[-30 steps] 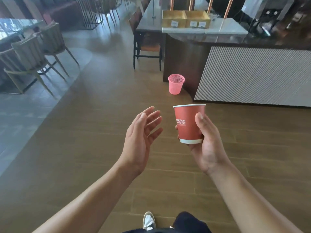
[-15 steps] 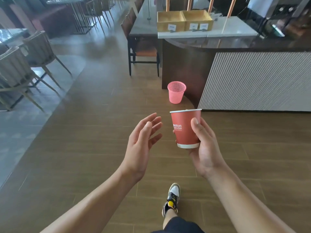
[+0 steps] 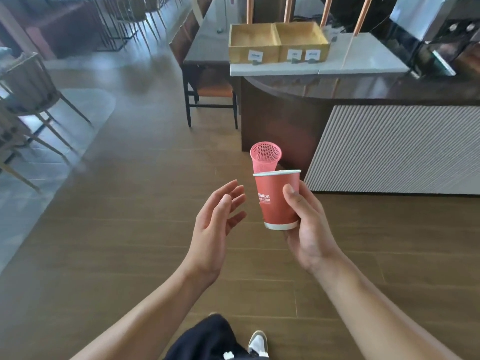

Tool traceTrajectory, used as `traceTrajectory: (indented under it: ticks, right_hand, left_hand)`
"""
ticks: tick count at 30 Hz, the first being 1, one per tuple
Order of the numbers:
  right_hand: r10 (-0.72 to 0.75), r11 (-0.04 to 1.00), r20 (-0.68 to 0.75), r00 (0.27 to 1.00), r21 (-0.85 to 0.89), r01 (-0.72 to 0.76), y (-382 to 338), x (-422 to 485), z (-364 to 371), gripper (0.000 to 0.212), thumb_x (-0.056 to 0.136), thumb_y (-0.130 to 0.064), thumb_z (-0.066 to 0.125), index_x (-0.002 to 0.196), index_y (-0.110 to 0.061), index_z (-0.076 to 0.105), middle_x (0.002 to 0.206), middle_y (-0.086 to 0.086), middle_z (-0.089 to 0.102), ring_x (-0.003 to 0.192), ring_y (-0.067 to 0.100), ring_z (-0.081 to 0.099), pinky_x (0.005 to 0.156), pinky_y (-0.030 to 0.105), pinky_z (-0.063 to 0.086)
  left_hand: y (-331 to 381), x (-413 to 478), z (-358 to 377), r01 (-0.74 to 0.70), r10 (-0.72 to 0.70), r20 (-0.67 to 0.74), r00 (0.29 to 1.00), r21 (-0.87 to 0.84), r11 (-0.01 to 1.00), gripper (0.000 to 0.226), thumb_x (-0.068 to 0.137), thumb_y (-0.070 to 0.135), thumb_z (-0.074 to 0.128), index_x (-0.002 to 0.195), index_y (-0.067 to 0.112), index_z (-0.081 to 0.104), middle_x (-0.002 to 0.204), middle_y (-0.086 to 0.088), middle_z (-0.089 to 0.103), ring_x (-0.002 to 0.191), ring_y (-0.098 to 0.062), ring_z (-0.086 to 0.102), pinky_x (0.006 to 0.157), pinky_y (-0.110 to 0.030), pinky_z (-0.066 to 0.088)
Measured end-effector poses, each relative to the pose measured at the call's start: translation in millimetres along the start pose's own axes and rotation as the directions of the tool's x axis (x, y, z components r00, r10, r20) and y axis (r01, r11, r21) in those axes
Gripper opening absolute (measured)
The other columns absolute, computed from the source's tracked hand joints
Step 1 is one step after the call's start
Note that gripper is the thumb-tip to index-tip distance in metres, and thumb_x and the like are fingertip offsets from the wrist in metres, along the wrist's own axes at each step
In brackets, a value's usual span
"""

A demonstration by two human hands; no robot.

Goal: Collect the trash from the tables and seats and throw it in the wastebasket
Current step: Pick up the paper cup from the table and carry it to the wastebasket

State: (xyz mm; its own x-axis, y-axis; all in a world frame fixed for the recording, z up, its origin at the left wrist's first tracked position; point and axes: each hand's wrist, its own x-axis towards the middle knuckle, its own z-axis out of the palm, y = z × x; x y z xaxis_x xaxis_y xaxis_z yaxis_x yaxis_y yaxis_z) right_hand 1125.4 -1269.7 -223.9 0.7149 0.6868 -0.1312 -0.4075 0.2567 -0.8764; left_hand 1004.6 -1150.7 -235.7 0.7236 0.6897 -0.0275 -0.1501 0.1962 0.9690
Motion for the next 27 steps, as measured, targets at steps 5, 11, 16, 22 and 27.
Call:
traceTrajectory:
  ticks: [5,11,16,22,27]
  right_hand:
    - [-0.006,1.000,-0.033,0.999,0.010,0.006,-4.2,72.7,-15.5,0.049,0.089,-0.030,0.069,0.133,-0.008,0.065,0.113,0.010,0.074,0.098,0.020,0.071,0.073,0.034,0.058]
    - [-0.040,0.998,-0.086,0.995,-0.060,0.034,-4.2,177.4,-19.5,0.061,0.081,-0.038,0.079,0.133,-0.009,0.066,0.126,0.021,0.071,0.112,0.030,0.067,0.096,0.050,0.051]
    - [-0.028,0.996,-0.130,0.991,-0.089,0.016,-10.2,272.7,-18.0,0.058,0.083,-0.034,0.080,0.133,-0.009,0.066,0.120,0.015,0.074,0.107,0.026,0.070,0.087,0.045,0.055]
    - [0.003,0.993,-0.203,0.979,-0.119,-0.028,-7.4,364.9,-23.3,0.060,0.079,-0.032,0.083,0.133,-0.012,0.066,0.124,0.014,0.074,0.115,0.030,0.070,0.103,0.050,0.053]
    - [0.060,0.987,-0.238,0.969,-0.133,-0.093,9.5,439.5,-51.9,0.058,0.080,-0.027,0.082,0.135,-0.016,0.065,0.125,0.010,0.074,0.122,0.031,0.069,0.109,0.058,0.052]
  left_hand:
    - [-11.0,79.8,14.4,0.018,-0.018,0.055,0.998,-0.009,1.000,0.054,0.089,0.054,0.057,0.135,0.027,0.066,0.135,0.001,0.072,0.129,-0.017,0.066,0.097,-0.033,0.058]
    - [-23.0,192.3,20.6,0.022,-0.018,0.125,0.992,-0.027,0.999,0.045,0.091,0.052,0.055,0.129,0.035,0.071,0.136,0.000,0.071,0.131,-0.020,0.065,0.106,-0.042,0.052]
    - [-23.1,293.9,17.7,0.069,-0.064,0.159,0.985,-0.027,0.997,0.040,0.091,0.053,0.055,0.125,0.041,0.073,0.138,0.000,0.071,0.131,-0.019,0.066,0.105,-0.042,0.052]
    - [-36.0,396.7,19.1,0.122,-0.121,0.163,0.979,0.003,0.992,0.036,0.103,0.037,0.046,0.130,0.034,0.069,0.136,0.001,0.072,0.129,-0.019,0.067,0.107,-0.044,0.052]
    - [-75.1,460.0,31.2,0.159,-0.158,0.151,0.976,0.008,0.987,0.036,0.105,0.036,0.043,0.126,0.044,0.072,0.136,0.002,0.072,0.129,-0.019,0.067,0.097,-0.030,0.058]
